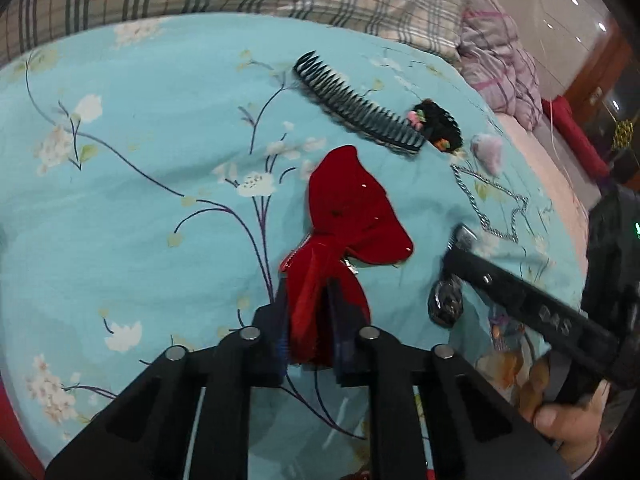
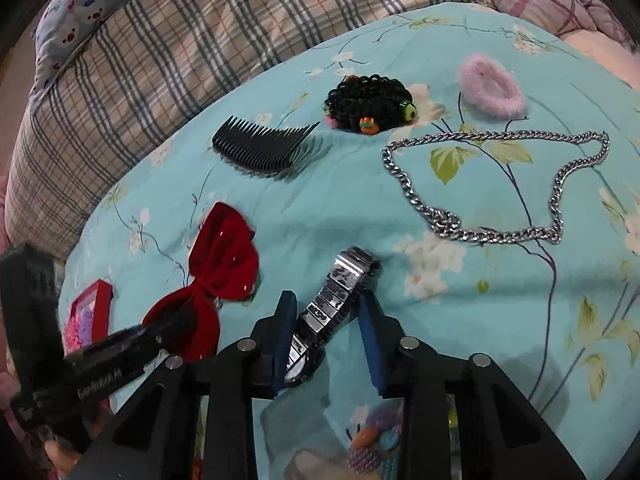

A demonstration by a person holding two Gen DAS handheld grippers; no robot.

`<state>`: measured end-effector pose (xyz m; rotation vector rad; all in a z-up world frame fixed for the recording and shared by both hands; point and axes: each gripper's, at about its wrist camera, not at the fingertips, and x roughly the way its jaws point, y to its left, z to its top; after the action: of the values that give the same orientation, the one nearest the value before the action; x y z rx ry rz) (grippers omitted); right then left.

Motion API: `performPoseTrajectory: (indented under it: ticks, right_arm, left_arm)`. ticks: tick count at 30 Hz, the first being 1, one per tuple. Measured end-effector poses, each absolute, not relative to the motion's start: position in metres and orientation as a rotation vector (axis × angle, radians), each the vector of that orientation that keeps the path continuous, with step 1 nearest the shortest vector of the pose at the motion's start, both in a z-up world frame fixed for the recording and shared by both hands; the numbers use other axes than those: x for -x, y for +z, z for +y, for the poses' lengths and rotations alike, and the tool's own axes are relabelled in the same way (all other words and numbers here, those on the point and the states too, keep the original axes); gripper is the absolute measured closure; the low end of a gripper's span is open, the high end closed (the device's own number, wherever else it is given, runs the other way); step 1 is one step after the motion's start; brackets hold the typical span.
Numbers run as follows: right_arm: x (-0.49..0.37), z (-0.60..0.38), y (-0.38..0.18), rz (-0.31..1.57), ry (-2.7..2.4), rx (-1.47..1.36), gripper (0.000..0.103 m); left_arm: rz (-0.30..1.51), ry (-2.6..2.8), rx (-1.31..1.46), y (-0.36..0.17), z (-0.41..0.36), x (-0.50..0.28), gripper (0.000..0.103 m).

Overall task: Organize jewelry
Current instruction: 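Grasp the silver watch with the right tool while the left tool grasps the red bow, then carry the silver watch and red bow over the box and lower them inside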

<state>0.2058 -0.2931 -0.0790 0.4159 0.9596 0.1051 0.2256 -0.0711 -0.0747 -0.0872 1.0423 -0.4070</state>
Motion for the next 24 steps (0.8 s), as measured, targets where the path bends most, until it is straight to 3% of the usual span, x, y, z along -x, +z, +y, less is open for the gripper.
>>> performPoseTrajectory:
  ticks: [5, 20, 24]
  right_arm:
    - [-0.209, -0.288, -0.074, 0.932, 0.094, -0.392, 0.082]
    - [-0.199, -0.250, -0.052, 0.913, 0.194, -0.360, 0.084]
    - [-0.196, -0.229, -0.044, 0.907, 0.237, -0.343, 0.089]
  left_arm:
    - [1.024, -0.411, 0.112, -0.064, -0.059, -0.217, 0.094]
    - [0.930, -0.351, 0.201, -0.018, 0.006, -0.170, 0.095]
    - [0.915, -0.319, 0.225, -0.012, 0.027, -0.159, 0.095]
